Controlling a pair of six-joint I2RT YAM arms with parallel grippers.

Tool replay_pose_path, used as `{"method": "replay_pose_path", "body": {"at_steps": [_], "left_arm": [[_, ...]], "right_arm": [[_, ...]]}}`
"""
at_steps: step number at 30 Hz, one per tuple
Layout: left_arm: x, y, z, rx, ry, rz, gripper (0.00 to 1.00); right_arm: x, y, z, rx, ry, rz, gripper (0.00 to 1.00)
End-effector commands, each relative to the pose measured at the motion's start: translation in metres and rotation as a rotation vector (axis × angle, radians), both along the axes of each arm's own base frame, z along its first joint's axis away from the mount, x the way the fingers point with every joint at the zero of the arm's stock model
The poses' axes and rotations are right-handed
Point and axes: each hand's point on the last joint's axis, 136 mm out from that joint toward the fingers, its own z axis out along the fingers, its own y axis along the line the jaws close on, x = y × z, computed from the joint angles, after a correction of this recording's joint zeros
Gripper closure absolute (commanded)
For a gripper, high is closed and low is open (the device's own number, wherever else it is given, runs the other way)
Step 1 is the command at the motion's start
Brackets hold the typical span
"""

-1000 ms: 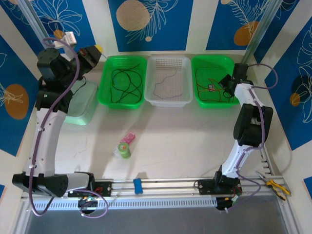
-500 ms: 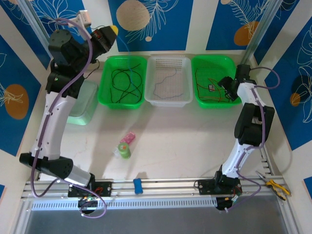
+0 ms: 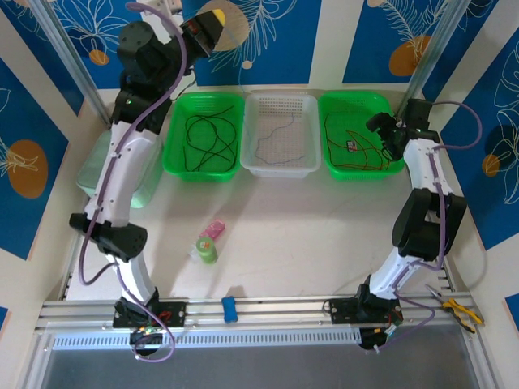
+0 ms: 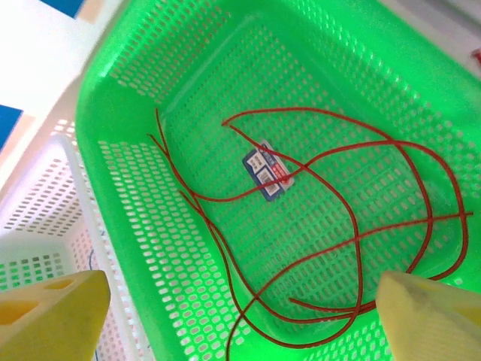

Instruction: Untangle the cables

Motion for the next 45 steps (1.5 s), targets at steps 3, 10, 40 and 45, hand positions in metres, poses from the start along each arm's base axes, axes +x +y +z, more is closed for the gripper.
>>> {"method": "replay_pose_path", "body": {"at_steps": [3, 10, 40, 45], "left_arm": [[0.016, -0.016, 0.021, -0.076, -0.11, -0.001, 1.0], [0.048, -0.023, 0.006, -0.109, -0.115, 0.04, 1.0], [0.111, -0.143, -0.414, 0.545, 0.637, -0.007, 1.0], [0.111, -0.139, -0.463, 0.598, 0.738, 0.017, 1.0]], "right_arm": [[0.006, 0.016, -0.002, 0.071, 0.011, 0.066, 0.1], [-0.003, 0.022, 0.02, 0.064, -0.023, 0.09, 0.08], [-0.107, 0.058, 0.068, 0.068, -0.111, 0.147, 0.08], [-0.112, 0.059, 0.075, 0.068, -0.128, 0.146, 0.08]]}}
